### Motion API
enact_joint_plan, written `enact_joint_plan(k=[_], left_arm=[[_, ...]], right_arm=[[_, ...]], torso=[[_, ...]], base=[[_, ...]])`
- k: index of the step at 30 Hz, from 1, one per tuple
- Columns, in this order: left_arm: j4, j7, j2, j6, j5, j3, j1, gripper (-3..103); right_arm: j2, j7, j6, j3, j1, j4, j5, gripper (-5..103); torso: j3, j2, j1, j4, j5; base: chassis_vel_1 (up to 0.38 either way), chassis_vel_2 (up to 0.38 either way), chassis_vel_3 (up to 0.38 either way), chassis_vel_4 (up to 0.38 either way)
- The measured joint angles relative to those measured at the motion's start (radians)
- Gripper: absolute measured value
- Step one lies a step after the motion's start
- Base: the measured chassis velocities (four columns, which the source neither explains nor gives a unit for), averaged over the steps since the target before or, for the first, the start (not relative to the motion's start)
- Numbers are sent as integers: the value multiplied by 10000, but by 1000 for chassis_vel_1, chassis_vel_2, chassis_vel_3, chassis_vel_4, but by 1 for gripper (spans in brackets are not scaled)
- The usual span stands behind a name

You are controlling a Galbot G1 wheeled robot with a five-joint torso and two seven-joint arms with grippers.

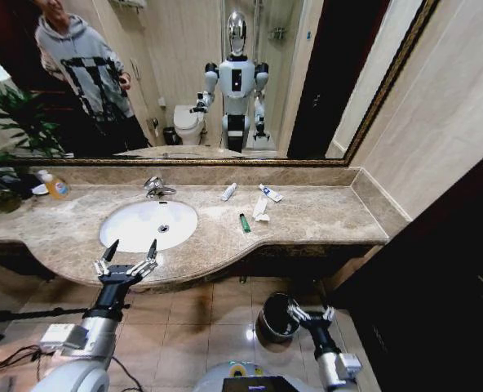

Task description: Pick up the trash from the sink and place it in the trash bin.

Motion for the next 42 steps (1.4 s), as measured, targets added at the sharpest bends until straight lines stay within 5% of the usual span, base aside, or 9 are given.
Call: enact_joint_plan(k=[5, 9, 17, 25, 31, 42], left_arm=[[0, -1, 0, 0, 0, -1, 0, 100], [0, 0, 0, 0, 0, 0, 0, 100], [0, 0, 0, 0, 0, 0, 0, 100], [0, -1, 0, 0, 0, -1, 0, 100], [0, 0, 0, 0, 0, 0, 0, 100], [0, 0, 0, 0, 0, 0, 0, 100]], right_arm=[[-630, 143, -1143, -140, 1080, 725, 732, 100], [-1823, 283, -2469, -410, 3224, 692, 2091, 100], [-3096, 331, -2906, -1645, 6147, -1208, 2300, 100], [-3032, 760, -3631, -3257, 8559, -3030, 2020, 100], [-2764, 889, -3179, -3860, 9747, -4758, 2093, 100], [-1841, 1366, -3416, -4350, 11640, -7086, 2169, 100]], torso=[[0, -1, 0, 1, 0], [0, -1, 0, 1, 0], [2, -2, 2, 1, 4], [2, -3, 2, 2, 2], [2, -3, 1, 2, 3], [1, -3, 1, 1, -1]], base=[[0, 0, 0, 0], [0, 0, 0, 0], [0, 0, 0, 0], [0, 0, 0, 0], [0, 0, 0, 0], [0, 0, 0, 0]])
